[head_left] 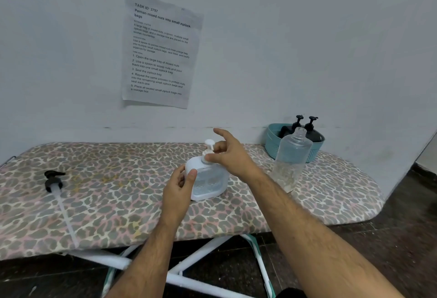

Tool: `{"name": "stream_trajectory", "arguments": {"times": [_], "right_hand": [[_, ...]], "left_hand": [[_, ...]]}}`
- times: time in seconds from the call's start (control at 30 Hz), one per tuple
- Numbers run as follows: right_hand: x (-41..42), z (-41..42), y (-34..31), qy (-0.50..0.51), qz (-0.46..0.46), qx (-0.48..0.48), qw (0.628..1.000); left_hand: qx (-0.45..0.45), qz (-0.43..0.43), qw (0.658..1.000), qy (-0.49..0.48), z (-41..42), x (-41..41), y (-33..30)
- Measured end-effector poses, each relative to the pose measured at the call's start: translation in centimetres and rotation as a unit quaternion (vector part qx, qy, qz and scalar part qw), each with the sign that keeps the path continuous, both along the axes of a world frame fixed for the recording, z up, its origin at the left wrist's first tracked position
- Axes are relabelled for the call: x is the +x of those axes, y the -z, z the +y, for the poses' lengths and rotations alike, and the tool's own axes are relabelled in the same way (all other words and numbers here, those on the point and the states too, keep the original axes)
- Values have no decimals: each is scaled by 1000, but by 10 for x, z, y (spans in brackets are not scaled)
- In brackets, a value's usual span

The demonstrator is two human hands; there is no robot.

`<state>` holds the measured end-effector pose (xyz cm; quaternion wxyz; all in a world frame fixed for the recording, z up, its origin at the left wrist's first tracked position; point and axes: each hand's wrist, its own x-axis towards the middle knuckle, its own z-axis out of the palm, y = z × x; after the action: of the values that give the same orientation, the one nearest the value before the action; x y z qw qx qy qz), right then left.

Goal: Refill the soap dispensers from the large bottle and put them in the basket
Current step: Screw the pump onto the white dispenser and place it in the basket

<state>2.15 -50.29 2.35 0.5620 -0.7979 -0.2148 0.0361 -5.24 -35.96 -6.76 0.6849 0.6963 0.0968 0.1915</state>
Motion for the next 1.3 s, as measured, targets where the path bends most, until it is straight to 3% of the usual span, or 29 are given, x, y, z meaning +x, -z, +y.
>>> {"name": "stream_trajectory", "arguments": {"times": [0.27,0.4,0.6,0.77,0.97,1.07,1.3], "right_hand": [[0,-1,-4,-12,1,26,1000],[-2,0,-1,28,-32,2,999],[0,-4,0,-28,23,25,999],[-3,3,0,21,-28,-26,999],[-1,-1,0,-19,18,27,999],[-4,3,3,13,-5,12,1000],[0,0,-1,-45,45,35,997]], "left_hand": [[-4,-1,1000,4,0,1,1],[-2,-5,1000,2,0,0,0],[-3,-6,1000,0,0,-1,1],[-7,-6,1000,3,-1,-2,-1],[-6,-6,1000,-3,-1,-2,0],[-3,-6,1000,-1,0,-1,0],[-5,-4,1000,-8,0,-1,0]]}}
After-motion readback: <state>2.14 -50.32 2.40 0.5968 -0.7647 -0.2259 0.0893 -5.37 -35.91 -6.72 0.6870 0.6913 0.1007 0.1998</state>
